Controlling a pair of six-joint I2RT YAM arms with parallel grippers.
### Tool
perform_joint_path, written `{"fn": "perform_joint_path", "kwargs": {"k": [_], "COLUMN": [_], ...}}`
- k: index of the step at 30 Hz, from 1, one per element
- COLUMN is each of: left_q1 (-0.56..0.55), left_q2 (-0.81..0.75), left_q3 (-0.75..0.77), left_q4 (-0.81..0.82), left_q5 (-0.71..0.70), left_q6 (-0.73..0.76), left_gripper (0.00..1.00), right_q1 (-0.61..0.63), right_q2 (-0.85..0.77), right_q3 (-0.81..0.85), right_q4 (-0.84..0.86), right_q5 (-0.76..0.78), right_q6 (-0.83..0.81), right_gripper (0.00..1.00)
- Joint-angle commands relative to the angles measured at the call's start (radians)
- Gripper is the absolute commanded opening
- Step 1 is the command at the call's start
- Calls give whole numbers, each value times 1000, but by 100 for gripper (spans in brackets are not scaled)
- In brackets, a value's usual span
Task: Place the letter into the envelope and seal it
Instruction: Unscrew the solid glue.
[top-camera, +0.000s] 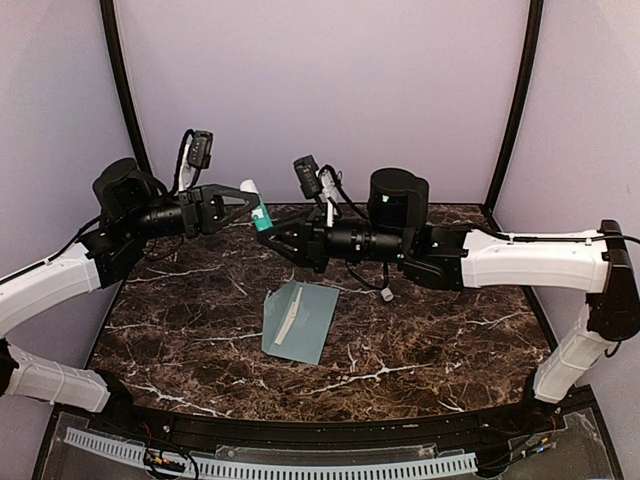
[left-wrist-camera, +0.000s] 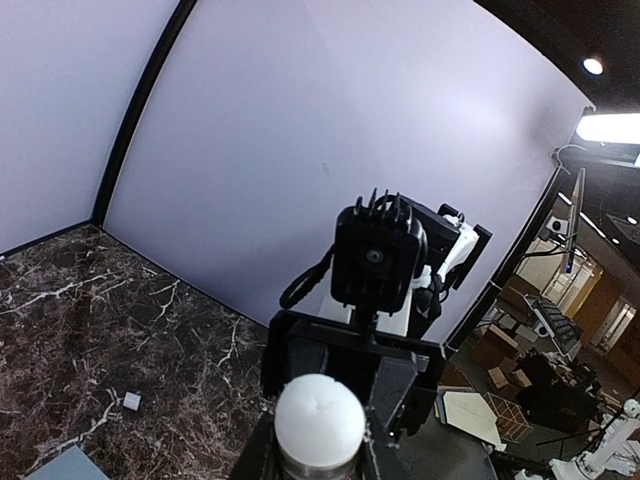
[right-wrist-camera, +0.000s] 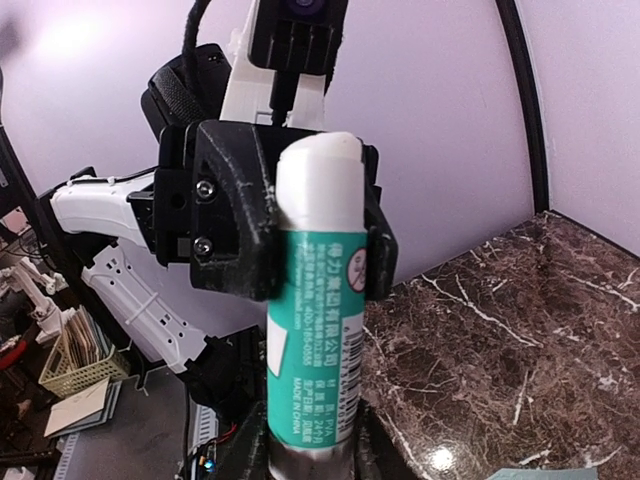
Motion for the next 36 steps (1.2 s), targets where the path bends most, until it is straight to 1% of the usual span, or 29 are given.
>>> {"fn": "perform_joint_path", "kwargs": {"k": [1,2,3,4,5,6,8,11,13,15,18,21,24,28,33,36], "left_q1": [7,7,7,7,7,6,0,-15,-28,-45,-84,-115,-128,-144,-166,-169], "left_q2": [-21,-21,-21,-21,-19,-19,-19,-22,-23,-22,-2,27,57,75,110,120], "left_q3": [16,8,-10,-22,-48,-58,-84,-120,-137,-150,-147,-138,-117,-103,-102,-102], "left_q4": [59,111,148,237,280,359,449,524,563,595,636,685,694,678,725,742], "left_q5": [-20,-26,-40,-50,-81,-94,-144,-243,-290,-330,-375,-391,-388,-400,-412,-416], "left_q6": [-33,-66,-89,-143,-168,-211,-253,-278,-293,-301,-298,-300,-303,-304,-336,-345], "left_gripper": [2,0,0,0,0,0,0,0,0,0,0,0,0,0,0,0], "right_q1": [4,4,5,7,9,12,17,23,24,24,24,23,23,20,17,15], "right_q2": [-59,-69,-78,-84,-86,-83,-67,-34,-14,8,42,64,67,60,65,64], "right_q3": [-40,-62,-92,-119,-144,-160,-177,-189,-178,-143,-83,-52,-38,-39,-36,-37], "right_q4": [93,140,198,272,340,395,485,629,668,652,602,589,566,563,576,581], "right_q5": [58,77,89,103,111,126,165,182,190,188,194,184,182,185,193,198], "right_q6": [6,22,38,59,78,94,129,173,187,190,205,224,214,203,197,188], "right_gripper": [40,50,57,64,69,71,75,77,79,80,80,79,77,67,49,42]}}
